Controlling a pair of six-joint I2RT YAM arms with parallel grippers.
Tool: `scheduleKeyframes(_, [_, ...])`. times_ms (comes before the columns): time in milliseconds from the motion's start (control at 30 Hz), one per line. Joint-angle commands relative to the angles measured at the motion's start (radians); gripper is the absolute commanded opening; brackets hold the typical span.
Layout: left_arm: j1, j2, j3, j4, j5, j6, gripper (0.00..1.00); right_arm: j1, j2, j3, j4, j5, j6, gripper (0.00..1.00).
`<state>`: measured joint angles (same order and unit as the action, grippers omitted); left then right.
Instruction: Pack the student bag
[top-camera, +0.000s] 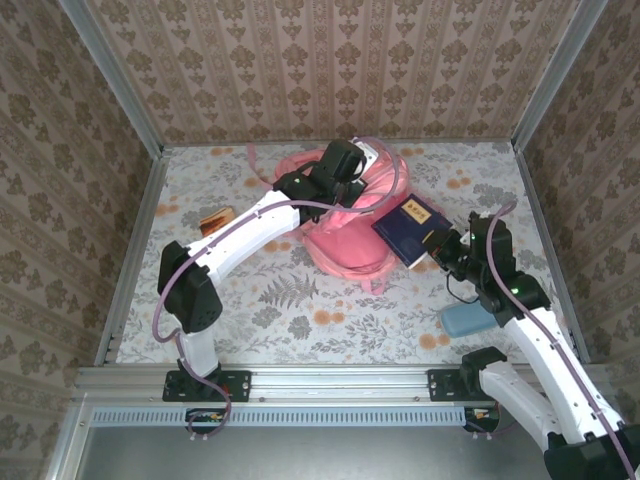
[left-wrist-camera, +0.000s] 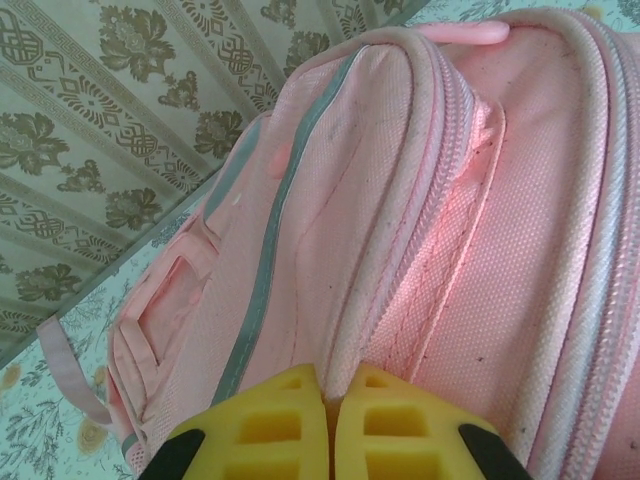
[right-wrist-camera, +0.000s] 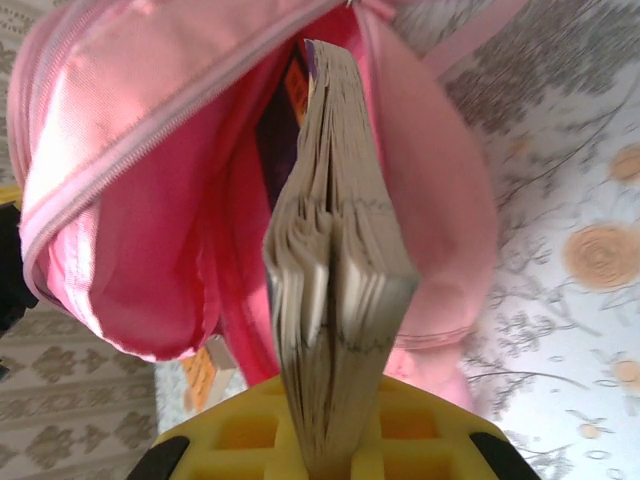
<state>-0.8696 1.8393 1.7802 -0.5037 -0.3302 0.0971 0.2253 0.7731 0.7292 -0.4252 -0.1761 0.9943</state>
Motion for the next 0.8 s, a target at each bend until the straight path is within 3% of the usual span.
scheduleKeyframes(0, [-0.018,-0.037,0.051,0.142,-0.021,-0.047,0.03,0.025,0.042,-0.049,0.240,-0.105,0.105,0.05])
scheduleKeyframes(333, [-0.020,-0.050,0.068,0.127,0.038,-0.100,0.03,0.159,0.403,-0.030,0.708,0.046,0.250,0.07])
scheduleKeyframes(500, [-0.015,-0.060,0.067,0.111,0.047,-0.116,0.03,0.191,0.563,0.023,0.762,0.188,0.315,0.07])
scheduleKeyframes(767, [0.008,-0.075,0.061,0.100,0.073,-0.157,0.02,0.218,0.813,0.120,0.818,0.256,0.414,0.08])
